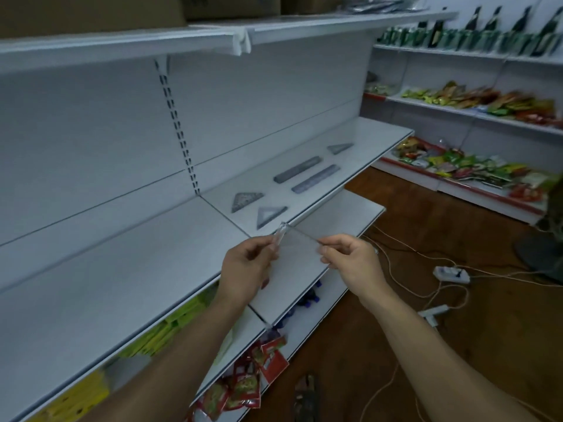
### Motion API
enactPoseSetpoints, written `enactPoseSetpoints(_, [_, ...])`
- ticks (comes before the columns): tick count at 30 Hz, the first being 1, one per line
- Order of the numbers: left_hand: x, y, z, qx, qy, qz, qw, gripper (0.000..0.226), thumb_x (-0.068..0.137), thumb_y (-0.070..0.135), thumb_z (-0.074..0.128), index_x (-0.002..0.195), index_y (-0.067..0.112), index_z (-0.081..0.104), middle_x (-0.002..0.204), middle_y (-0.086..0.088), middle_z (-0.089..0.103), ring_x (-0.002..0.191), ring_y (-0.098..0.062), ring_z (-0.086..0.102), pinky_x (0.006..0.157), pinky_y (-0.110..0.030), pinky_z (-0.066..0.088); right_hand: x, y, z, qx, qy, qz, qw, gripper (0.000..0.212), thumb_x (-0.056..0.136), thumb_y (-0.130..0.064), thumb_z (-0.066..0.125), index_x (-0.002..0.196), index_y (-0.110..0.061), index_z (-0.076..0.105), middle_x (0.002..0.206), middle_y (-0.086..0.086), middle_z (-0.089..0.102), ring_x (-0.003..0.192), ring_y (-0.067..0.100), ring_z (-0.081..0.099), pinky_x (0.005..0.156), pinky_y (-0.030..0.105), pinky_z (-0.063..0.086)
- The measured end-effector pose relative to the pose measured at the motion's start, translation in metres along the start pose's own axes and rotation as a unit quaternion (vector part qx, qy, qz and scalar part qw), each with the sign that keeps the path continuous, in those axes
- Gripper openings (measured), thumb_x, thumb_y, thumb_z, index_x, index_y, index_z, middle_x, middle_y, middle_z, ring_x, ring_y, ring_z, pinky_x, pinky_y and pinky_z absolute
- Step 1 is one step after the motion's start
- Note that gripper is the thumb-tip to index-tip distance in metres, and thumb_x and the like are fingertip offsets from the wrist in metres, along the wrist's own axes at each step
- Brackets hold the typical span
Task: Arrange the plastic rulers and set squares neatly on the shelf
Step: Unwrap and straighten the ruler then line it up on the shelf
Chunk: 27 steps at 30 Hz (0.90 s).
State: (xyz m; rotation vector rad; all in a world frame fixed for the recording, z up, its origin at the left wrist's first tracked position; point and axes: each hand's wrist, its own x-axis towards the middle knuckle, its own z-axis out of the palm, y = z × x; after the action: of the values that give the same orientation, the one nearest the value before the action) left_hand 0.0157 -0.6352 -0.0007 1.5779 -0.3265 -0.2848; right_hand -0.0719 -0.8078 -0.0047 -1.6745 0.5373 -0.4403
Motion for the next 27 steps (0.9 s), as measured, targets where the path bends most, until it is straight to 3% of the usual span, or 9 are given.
enactPoseSetpoints(2, [0.027, -0.008, 0.022, 0.002, -0.014, 0.002, 1.0, 0.011, 0.089, 0.006, 0.064, 0.091, 0.014, 0.071, 0.073, -0.007, 0.067, 0.06, -0.019, 0.058, 0.063, -0.035, 0.05, 0.026, 0.005, -0.015, -0.001, 0.011, 0.004, 1.0, 0.012, 0.085, -0.008, 0.068, 0.088, -0.019, 0.07, 0.076, 0.0, 0.07, 0.073, 0.014, 0.066, 0.071, 0.027, 0.054])
enactPoseSetpoints(5, [0.073, -0.013, 0.059, 0.019, -0.021, 0.025, 0.999, 0.017, 0.088, 0.004, 0.064, 0.087, 0.021, 0.069, 0.078, -0.002, 0.069, 0.061, -0.006, 0.06, 0.064, -0.023, 0.051, 0.072, 0.007, -0.038, 0.005, 0.018, 0.006, 1.0, 0.01, 0.086, -0.008, 0.068, 0.092, -0.015, 0.07, 0.078, 0.002, 0.07, 0.074, 0.013, 0.066, 0.071, 0.023, 0.054])
enactPoseSetpoints(9, [0.142, -0.015, 0.107, 0.041, -0.025, 0.05, 0.998, 0.021, 0.087, 0.003, 0.065, 0.087, 0.024, 0.069, 0.087, 0.0, 0.072, 0.082, -0.014, 0.065, 0.081, -0.022, 0.053, 0.141, 0.003, -0.07, 0.001, 0.017, 0.007, 1.0, 0.011, 0.085, -0.007, 0.068, 0.091, -0.017, 0.069, 0.078, 0.001, 0.069, 0.07, 0.01, 0.065, 0.064, 0.018, 0.051])
enactPoseSetpoints(11, [0.173, -0.016, 0.128, 0.043, -0.021, 0.049, 0.998, 0.021, 0.087, 0.003, 0.065, 0.087, 0.024, 0.07, 0.087, -0.002, 0.072, 0.084, -0.018, 0.067, 0.082, -0.024, 0.054, 0.174, 0.003, -0.085, -0.005, 0.017, 0.003, 1.0, 0.012, 0.086, -0.007, 0.068, 0.09, -0.017, 0.069, 0.077, 0.002, 0.068, 0.067, 0.008, 0.065, 0.061, 0.017, 0.049])
enactPoseSetpoints(15, [0.228, -0.014, 0.165, 0.051, -0.02, 0.063, 0.996, 0.02, 0.087, 0.002, 0.064, 0.087, 0.022, 0.069, 0.083, 0.0, 0.07, 0.08, -0.016, 0.066, 0.077, -0.015, 0.052, 0.23, 0.007, -0.11, -0.007, 0.018, -0.009, 1.0, 0.01, 0.086, -0.008, 0.068, 0.089, -0.017, 0.07, 0.077, 0.001, 0.068, 0.067, 0.006, 0.065, 0.059, 0.015, 0.048])
enactPoseSetpoints(19, [0.261, -0.018, 0.19, 0.049, -0.013, 0.052, 0.997, 0.022, 0.086, 0.005, 0.066, 0.085, 0.027, 0.068, 0.085, 0.001, 0.071, 0.083, -0.018, 0.067, 0.084, -0.027, 0.054, 0.275, 0.012, -0.128, -0.012, 0.018, 0.009, 1.0, 0.01, 0.086, -0.011, 0.069, 0.087, -0.02, 0.071, 0.076, -0.002, 0.07, 0.067, 0.006, 0.065, 0.058, 0.015, 0.046])
enactPoseSetpoints(22, [0.288, -0.021, 0.207, 0.058, 0.007, 0.048, 0.997, 0.021, 0.086, 0.007, 0.067, 0.083, 0.028, 0.069, 0.084, 0.003, 0.071, 0.083, -0.015, 0.067, 0.084, -0.028, 0.054, 0.311, 0.014, -0.14, -0.021, -0.001, 0.011, 1.0, 0.008, 0.086, -0.013, 0.068, 0.091, -0.019, 0.072, 0.081, -0.003, 0.072, 0.07, 0.007, 0.067, 0.059, 0.014, 0.047])
enactPoseSetpoints(27, [0.329, -0.03, 0.237, 0.082, 0.063, 0.042, 0.994, 0.025, 0.086, 0.01, 0.068, 0.079, 0.033, 0.066, 0.083, 0.016, 0.069, 0.078, 0.0, 0.064, 0.077, -0.01, 0.048, 0.38, 0.027, -0.156, -0.026, -0.06, -0.005, 0.998, 0.012, 0.085, -0.014, 0.07, 0.09, -0.023, 0.073, 0.082, -0.003, 0.073, 0.073, 0.009, 0.067, 0.064, 0.016, 0.05])
